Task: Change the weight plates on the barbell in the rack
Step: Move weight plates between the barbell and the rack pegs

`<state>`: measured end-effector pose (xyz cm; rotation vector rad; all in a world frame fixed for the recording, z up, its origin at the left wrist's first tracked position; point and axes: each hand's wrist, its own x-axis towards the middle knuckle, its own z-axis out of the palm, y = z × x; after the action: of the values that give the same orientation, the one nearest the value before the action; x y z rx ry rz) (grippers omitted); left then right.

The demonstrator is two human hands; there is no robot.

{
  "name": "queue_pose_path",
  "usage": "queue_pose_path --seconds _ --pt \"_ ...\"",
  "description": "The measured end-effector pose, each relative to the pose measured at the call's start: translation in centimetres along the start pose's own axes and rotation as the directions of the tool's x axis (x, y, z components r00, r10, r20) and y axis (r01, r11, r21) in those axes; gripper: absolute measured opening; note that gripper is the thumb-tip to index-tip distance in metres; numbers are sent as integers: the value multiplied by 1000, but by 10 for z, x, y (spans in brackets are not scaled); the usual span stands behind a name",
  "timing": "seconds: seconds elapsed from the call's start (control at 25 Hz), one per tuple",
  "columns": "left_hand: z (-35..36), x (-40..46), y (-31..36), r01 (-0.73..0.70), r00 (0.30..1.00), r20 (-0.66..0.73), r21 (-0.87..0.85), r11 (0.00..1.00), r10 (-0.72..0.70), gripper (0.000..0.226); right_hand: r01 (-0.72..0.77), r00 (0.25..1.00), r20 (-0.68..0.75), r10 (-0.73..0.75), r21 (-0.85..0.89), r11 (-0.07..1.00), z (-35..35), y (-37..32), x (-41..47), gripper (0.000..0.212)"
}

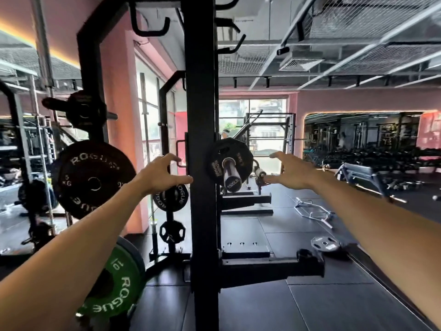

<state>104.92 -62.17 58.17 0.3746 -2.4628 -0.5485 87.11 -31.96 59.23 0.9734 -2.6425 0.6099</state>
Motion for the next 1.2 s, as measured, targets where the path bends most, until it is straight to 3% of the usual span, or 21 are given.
queue_pose_path --seconds 0.28,0.64,0.8,1.0,1.2 --pt "45 86 2 10 997 -71 3 1000 -10 56 -19 1000 -6 19 22 1000 30 48 67 74" --pt "119 233 -36 -2 997 -81 -10 1000 1 53 -65 998 19 64 67 996 102 77 215 77" --pt "148 285 -44 -41 996 -87 -95 995 33 46 -59 998 35 55 142 988 139 80 269 73" --pt "170 312 -47 -103 993 -58 -26 994 101 52 -84 994 87 69 178 980 172 78 301 79" --pt "177 319 -55 -102 988 -118 -46 994 96 49 -102 995 37 96 232 967 183 74 314 83"
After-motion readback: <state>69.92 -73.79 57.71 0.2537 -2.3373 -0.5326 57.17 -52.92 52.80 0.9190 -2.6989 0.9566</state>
